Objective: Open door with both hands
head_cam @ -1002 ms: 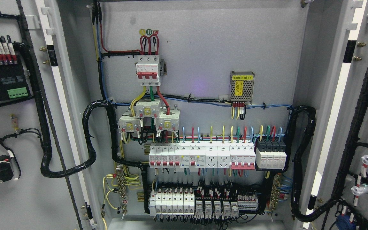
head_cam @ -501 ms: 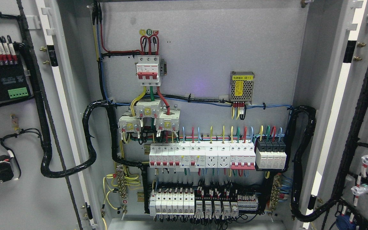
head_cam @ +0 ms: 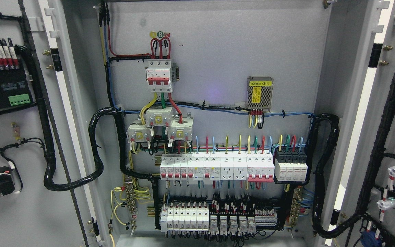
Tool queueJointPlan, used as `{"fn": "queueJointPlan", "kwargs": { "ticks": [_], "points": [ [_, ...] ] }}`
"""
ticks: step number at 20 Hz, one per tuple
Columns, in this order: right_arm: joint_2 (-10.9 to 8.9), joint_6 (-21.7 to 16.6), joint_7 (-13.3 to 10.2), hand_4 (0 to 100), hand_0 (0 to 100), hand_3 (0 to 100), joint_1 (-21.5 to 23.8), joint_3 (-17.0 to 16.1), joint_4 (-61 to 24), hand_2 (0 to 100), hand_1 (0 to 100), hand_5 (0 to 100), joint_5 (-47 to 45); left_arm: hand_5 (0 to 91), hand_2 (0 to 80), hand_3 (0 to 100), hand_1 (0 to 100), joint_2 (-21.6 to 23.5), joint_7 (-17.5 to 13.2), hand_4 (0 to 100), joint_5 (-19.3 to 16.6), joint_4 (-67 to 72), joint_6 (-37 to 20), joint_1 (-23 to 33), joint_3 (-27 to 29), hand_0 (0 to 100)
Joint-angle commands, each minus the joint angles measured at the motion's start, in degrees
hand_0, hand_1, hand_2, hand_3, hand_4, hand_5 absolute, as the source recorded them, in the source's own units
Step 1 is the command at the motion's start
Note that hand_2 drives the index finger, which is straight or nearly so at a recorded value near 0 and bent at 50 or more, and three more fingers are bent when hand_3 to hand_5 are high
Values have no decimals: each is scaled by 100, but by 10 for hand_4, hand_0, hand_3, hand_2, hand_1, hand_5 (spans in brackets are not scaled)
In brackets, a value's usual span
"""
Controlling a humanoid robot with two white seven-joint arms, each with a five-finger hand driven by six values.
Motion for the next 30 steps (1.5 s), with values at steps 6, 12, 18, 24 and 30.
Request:
{"fn": "queueJointPlan", "kwargs": {
  "ticks": [6,12,18,24,30],
  "points": [
    [173,7,-3,0,385,0,-41,50,177,0,0,0,170,0,0,0,0,-17,51,0,-309,-85,208,9,-6,0],
    [173,-2,-3,0,385,0,-33,32,177,0,0,0,170,0,0,0,0,-17,51,0,-424,-103,129,9,-24,0],
    [173,-2,-3,0,385,0,-33,6,177,0,0,0,170,0,0,0,0,-9,25,0,-371,-252,103,-9,-24,0],
    [173,7,5,0,385,0,-33,15,177,0,0,0,170,0,0,0,0,-17,7,0,-363,-331,112,-9,-6,0],
    [243,7,6,0,385,0,-33,-3,177,0,0,0,170,0,0,0,0,-17,7,0,-363,-340,112,-17,-6,0]
  ]
}}
